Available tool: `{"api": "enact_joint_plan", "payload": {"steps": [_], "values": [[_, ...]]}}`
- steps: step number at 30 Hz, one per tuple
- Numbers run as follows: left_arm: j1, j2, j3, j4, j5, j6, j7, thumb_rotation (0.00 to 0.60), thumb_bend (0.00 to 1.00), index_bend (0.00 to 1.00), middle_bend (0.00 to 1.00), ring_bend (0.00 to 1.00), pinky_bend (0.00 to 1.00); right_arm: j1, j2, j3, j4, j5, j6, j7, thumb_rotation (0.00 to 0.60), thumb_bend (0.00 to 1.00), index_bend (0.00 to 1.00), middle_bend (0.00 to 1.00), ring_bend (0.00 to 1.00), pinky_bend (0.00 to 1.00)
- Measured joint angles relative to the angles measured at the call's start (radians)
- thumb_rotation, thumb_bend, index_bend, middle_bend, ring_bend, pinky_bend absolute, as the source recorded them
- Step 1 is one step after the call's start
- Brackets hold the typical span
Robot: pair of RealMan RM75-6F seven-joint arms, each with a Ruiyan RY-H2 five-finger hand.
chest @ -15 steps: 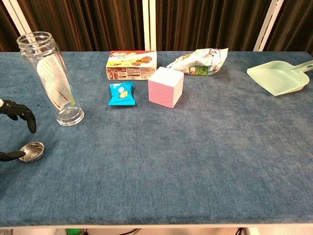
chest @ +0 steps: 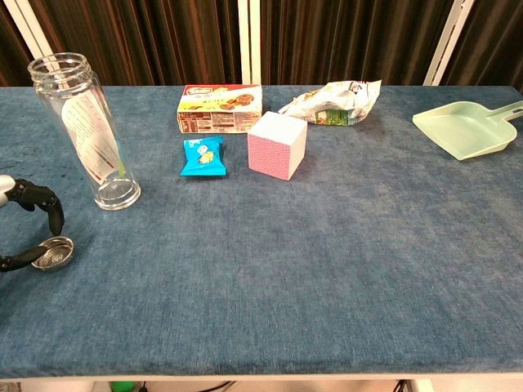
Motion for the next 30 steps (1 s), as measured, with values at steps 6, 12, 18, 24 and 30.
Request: {"api": "enact_joint_plan", "payload": {"steps": [6, 12, 18, 24, 30], "values": [[-0.006, -0.003, 0.002, 0.003, -0.014, -0.014, 0.010, 0.600, 0.37, 0.52, 0.37, 0.30, 0.30, 0.000, -0.002, -0.001, 0.005, 0.003, -0.006, 0.003, 0.600, 0.36, 0.00, 0.00, 0.00, 0.00], [-0.013, -0.004, 0.007, 0.002, -0.025, -0.033, 0.016, 0.600, 0.37, 0.52, 0.37, 0.30, 0.30, 0.001, 0.000, -0.003, 0.007, 0.005, -0.013, 0.003, 0.600, 0.36, 0.00, 0.00, 0.00, 0.00], [-0.014, -0.013, 0.002, 0.009, -0.032, -0.024, 0.013, 0.600, 0.38, 0.53, 0.37, 0.30, 0.30, 0.003, -0.003, -0.003, 0.012, 0.007, -0.019, 0.006, 0.600, 0.36, 0.00, 0.00, 0.00, 0.00], [-0.018, -0.014, 0.002, 0.011, -0.030, -0.022, 0.002, 0.600, 0.43, 0.58, 0.37, 0.30, 0.30, 0.003, -0.005, -0.004, 0.016, 0.009, -0.023, 0.009, 0.600, 0.36, 0.00, 0.00, 0.00, 0.00], [-0.022, -0.012, 0.005, 0.011, -0.034, -0.031, -0.004, 0.600, 0.47, 0.61, 0.37, 0.30, 0.30, 0.001, -0.003, -0.005, 0.017, 0.014, -0.027, 0.011, 0.600, 0.36, 0.00, 0.00, 0.00, 0.00]]}}
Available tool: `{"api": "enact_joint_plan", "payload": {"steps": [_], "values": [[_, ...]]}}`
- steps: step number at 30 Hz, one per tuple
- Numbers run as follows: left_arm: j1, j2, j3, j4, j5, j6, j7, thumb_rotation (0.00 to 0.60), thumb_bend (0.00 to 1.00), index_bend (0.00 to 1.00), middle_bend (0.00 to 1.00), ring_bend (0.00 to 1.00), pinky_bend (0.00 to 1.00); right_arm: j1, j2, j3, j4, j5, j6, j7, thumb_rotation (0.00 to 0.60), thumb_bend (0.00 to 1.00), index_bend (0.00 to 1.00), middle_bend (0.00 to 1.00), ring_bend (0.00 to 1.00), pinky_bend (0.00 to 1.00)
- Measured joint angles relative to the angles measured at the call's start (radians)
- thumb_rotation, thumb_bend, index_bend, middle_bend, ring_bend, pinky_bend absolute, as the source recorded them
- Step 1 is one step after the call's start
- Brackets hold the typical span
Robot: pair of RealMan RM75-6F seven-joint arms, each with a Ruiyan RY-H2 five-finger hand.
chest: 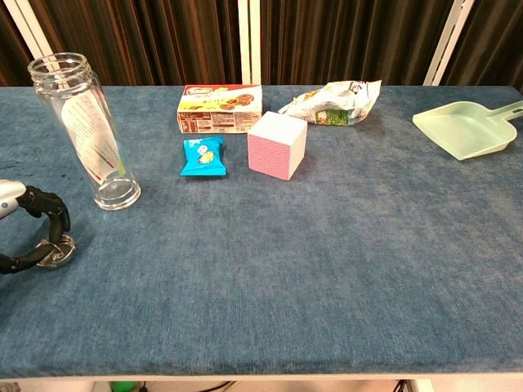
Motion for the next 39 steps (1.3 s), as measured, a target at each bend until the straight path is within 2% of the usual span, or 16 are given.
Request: {"api": "enact_joint_plan", "payload": {"steps": [9, 18, 24, 32, 35, 39], "values": [[0.013, 0.019, 0.005, -0.020, 0.011, 0.038, -0.014, 0.600, 0.48, 0.61, 0.38, 0.30, 0.30, -0.004, 0.005, 0.000, -0.004, 0.000, 0.004, 0.002, 0.600, 0.36, 0.00, 0.00, 0.00, 0.00], [0.072, 0.147, 0.003, -0.082, -0.001, 0.139, -0.054, 0.600, 0.48, 0.61, 0.36, 0.30, 0.31, -0.002, 0.011, 0.001, -0.011, -0.005, 0.005, -0.001, 0.600, 0.36, 0.00, 0.00, 0.00, 0.00], [0.077, 0.280, -0.041, -0.144, -0.018, 0.175, -0.079, 0.600, 0.48, 0.61, 0.33, 0.28, 0.35, 0.000, 0.011, 0.002, -0.015, -0.005, 0.004, -0.012, 0.600, 0.36, 0.00, 0.00, 0.00, 0.00], [0.003, 0.493, -0.138, -0.320, -0.016, 0.153, -0.091, 0.600, 0.48, 0.62, 0.31, 0.27, 0.35, 0.000, 0.003, -0.008, -0.013, 0.009, -0.027, -0.029, 0.600, 0.36, 0.00, 0.00, 0.00, 0.00], [-0.046, 0.543, -0.175, -0.383, -0.009, 0.122, -0.077, 0.600, 0.48, 0.63, 0.31, 0.27, 0.34, 0.002, -0.004, -0.011, -0.008, 0.013, -0.039, -0.032, 0.600, 0.36, 0.00, 0.00, 0.00, 0.00], [-0.105, 0.565, -0.205, -0.431, -0.007, 0.062, -0.052, 0.600, 0.48, 0.63, 0.31, 0.26, 0.34, 0.005, -0.007, -0.017, -0.007, 0.015, -0.057, -0.040, 0.600, 0.36, 0.00, 0.00, 0.00, 0.00]]}}
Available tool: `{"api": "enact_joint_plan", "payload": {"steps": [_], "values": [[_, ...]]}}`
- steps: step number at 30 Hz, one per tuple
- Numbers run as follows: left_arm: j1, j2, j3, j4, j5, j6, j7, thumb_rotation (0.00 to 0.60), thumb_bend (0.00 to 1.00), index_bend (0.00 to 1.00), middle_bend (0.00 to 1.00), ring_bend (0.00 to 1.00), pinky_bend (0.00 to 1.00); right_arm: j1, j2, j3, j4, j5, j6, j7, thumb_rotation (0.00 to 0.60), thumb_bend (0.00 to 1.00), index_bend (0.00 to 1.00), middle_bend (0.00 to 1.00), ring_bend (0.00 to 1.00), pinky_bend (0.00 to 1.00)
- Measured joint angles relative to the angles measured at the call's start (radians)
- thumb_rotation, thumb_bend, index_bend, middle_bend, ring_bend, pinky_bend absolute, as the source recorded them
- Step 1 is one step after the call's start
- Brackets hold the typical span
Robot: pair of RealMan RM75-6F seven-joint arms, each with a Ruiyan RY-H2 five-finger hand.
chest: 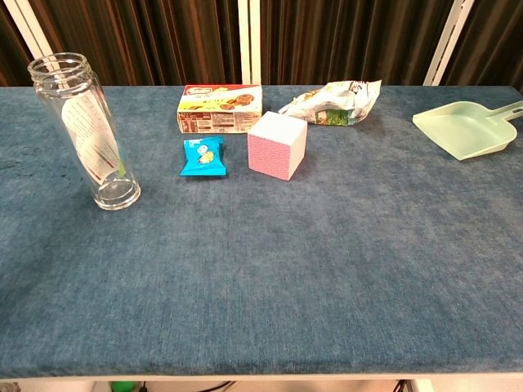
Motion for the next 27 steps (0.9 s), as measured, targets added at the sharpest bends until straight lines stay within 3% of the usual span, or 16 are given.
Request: {"api": "enact_joint_plan", "payload": {"steps": [13, 27], "values": [[-0.177, -0.062, -0.057, -0.010, -0.106, -0.194, 0.073, 0.600, 0.48, 0.64, 0.31, 0.27, 0.34, 0.007, 0.026, -0.020, -0.037, 0.014, -0.062, -0.038, 0.600, 0.36, 0.00, 0.00, 0.00, 0.00], [-0.209, -0.103, -0.027, 0.053, -0.140, -0.216, 0.103, 0.600, 0.48, 0.64, 0.31, 0.27, 0.34, 0.007, 0.026, -0.019, -0.021, 0.025, -0.077, -0.024, 0.600, 0.36, 0.00, 0.00, 0.00, 0.00]]}}
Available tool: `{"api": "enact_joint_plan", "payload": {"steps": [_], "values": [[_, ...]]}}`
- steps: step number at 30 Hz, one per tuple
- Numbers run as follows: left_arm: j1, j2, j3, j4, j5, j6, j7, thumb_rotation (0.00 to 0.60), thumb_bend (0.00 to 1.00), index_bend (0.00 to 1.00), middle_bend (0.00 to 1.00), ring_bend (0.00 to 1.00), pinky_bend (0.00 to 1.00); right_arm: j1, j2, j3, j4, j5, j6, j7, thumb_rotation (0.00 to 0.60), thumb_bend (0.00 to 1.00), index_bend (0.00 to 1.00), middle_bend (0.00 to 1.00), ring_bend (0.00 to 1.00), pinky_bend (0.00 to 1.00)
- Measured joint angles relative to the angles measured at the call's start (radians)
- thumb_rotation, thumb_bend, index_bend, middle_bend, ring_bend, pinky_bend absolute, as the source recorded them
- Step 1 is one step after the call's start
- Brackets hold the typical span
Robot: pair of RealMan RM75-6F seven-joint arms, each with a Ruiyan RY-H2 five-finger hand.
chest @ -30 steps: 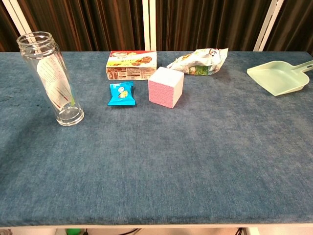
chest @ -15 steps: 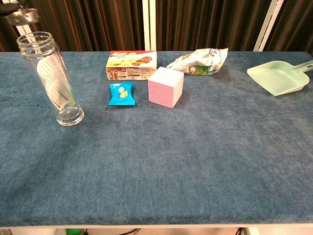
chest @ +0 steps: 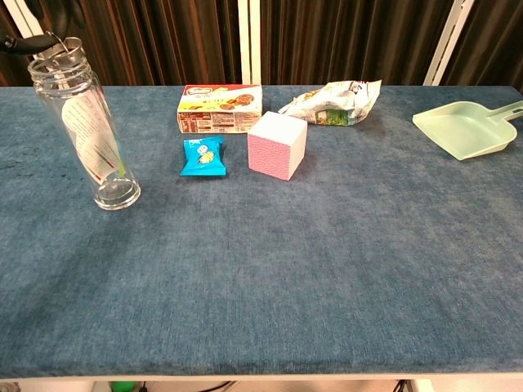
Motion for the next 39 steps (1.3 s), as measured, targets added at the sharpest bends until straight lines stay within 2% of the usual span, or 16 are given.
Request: {"api": "enact_joint_plan", "payload": {"steps": [11, 39], "values": [[0.004, 0.005, 0.024, -0.010, 0.018, 0.014, -0.009, 0.600, 0.48, 0.64, 0.31, 0.27, 0.34, 0.000, 0.001, -0.002, -0.006, -0.003, 0.001, -0.010, 0.600, 0.36, 0.00, 0.00, 0.00, 0.00], [-0.010, -0.008, 0.044, 0.004, 0.016, 0.018, 0.008, 0.600, 0.48, 0.64, 0.31, 0.27, 0.34, 0.001, 0.005, -0.002, -0.015, 0.004, -0.011, -0.019, 0.600, 0.36, 0.00, 0.00, 0.00, 0.00]]}}
